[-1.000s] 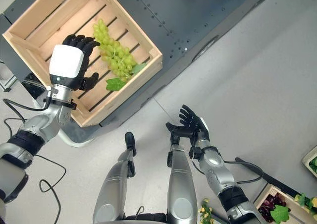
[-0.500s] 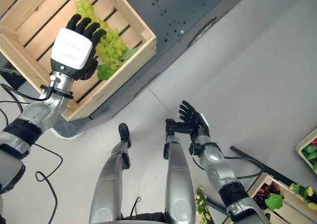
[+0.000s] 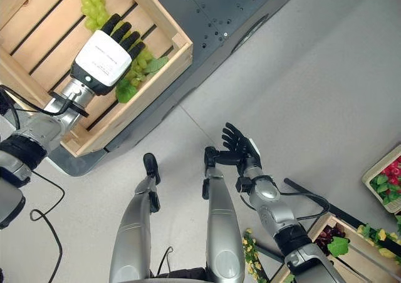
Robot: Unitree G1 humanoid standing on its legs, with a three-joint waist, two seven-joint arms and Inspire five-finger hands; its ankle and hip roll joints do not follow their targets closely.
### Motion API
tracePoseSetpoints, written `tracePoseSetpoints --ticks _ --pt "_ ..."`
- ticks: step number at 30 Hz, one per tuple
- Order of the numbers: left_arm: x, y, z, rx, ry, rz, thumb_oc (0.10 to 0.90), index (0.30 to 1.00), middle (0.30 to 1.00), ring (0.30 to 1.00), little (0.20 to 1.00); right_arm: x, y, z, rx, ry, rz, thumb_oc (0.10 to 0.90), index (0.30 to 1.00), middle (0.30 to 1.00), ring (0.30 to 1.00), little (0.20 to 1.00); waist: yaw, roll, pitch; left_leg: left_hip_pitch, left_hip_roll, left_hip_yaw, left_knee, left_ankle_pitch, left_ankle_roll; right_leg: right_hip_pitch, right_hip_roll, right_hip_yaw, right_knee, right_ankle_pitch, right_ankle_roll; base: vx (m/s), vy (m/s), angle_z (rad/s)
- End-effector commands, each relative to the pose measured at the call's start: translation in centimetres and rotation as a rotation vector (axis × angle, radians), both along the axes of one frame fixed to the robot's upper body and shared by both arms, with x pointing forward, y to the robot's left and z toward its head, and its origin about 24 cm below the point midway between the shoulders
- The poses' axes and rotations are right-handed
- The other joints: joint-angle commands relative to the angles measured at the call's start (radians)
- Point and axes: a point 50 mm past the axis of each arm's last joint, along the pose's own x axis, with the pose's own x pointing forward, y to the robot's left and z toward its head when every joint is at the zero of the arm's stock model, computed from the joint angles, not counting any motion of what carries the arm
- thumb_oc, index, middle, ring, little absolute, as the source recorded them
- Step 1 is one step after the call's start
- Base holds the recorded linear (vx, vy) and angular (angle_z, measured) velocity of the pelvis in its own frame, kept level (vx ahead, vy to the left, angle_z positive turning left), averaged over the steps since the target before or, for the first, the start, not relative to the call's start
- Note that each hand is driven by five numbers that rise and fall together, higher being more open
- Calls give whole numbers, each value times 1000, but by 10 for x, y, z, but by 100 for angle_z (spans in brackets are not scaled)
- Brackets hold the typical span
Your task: Pick up the fruits from the basket on one side to the basket on the other side
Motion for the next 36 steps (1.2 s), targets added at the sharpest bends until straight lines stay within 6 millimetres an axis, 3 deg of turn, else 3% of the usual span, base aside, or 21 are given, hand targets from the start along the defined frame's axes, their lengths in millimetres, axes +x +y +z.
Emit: tracePoseSetpoints --ticks 1,12,21,22,23,28,36 --pt "-8 21 63 20 -223 81 800 900 900 900 900 -1 3 15 26 -100 22 800 900 900 900 900 2 -34 -11 -12 -31 81 90 -80 52 54 43 -4 -99 81 -34 18 22 -6" --pt "-1 30 88 -37 -175 289 800 900 900 900 900 -1 8 16 61 -113 21 800 900 900 900 900 -11 -49 -11 -35 -33 97 77 -84 61 33 44 -3 -143 122 -10 6 4 -2" --pt "7 20 82 -24 -24 248 800 900 900 900 900 -1 12 19 82 -145 25 800 900 900 900 900 -20 -57 -11 -59 -32 108 75 -90 67 7 44 -2 -163 146 4 0 6 -2" --pt "7 19 81 -17 1 247 516 474 474 474 474 -1 13 19 83 -147 24 800 900 900 900 900 -21 -57 -11 -59 -33 111 73 -91 69 6 44 -2 -164 148 5 0 0 0" --pt "8 18 79 -22 18 249 400 300 300 300 300 -1 13 19 83 -147 24 800 900 900 900 900 -21 -56 -11 -60 -33 110 75 -92 70 4 44 -1 -162 148 6 0 0 0" --pt "10 24 73 -52 89 290 400 300 300 300 300 1 13 20 86 -156 10 800 900 900 900 900 -18 -50 -11 -55 -35 114 71 -94 76 7 43 -1 -165 151 10 0 0 0" --pt "9 22 70 -32 109 213 400 300 300 300 300 0 12 21 102 -167 10 800 900 900 900 900 -9 -45 -11 -31 -37 108 55 -93 79 26 40 -13 -163 149 13 -11 -21 0"
